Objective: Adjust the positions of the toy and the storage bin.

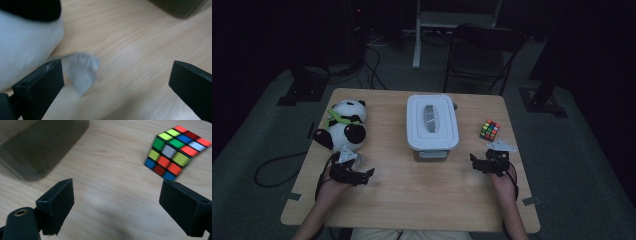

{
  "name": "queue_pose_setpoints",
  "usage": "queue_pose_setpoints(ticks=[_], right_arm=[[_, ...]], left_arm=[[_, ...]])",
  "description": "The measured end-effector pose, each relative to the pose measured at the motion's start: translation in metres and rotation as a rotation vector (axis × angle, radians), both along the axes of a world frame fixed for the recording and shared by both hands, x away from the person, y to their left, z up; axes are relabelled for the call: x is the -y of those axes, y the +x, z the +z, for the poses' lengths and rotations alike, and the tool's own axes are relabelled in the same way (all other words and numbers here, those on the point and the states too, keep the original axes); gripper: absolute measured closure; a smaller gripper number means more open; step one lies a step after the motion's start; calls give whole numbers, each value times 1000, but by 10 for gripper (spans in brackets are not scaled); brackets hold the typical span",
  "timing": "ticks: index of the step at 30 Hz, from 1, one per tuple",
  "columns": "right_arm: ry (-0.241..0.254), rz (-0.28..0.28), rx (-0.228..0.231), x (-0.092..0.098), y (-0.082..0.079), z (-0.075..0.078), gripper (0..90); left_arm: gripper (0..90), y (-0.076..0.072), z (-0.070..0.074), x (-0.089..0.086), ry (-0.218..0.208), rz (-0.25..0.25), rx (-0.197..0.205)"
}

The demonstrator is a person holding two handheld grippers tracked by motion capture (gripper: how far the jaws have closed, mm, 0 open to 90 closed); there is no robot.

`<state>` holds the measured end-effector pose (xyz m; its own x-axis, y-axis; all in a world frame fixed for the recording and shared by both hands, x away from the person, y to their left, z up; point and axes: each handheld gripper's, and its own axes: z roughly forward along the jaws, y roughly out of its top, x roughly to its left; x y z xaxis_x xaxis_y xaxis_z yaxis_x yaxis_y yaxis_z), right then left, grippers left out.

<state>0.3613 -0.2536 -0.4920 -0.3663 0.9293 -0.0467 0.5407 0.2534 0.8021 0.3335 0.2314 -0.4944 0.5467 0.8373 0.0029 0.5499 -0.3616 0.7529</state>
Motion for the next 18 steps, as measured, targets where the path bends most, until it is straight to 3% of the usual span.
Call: queue_pose_setpoints(ticks=[2, 7, 12, 14, 17, 18], right_arm=[[5, 9, 1, -6, 6, -1, 125], [18, 34, 14, -16, 16, 1, 132], [25, 63, 22, -27, 32, 4, 132], [32, 68, 22, -30, 38, 5, 133], [47, 76, 31, -34, 45, 6, 136], [49, 81, 34, -35, 48, 6, 136]], left_arm=[[4, 7, 1, 6, 22, 0, 10], [5, 22, 4, 20, 26, -16, 8], [4, 49, 8, 44, 47, -45, 16], [5, 58, 9, 54, 67, -51, 41], [4, 71, 8, 63, 43, -57, 22], [4, 75, 7, 66, 54, -54, 25]])
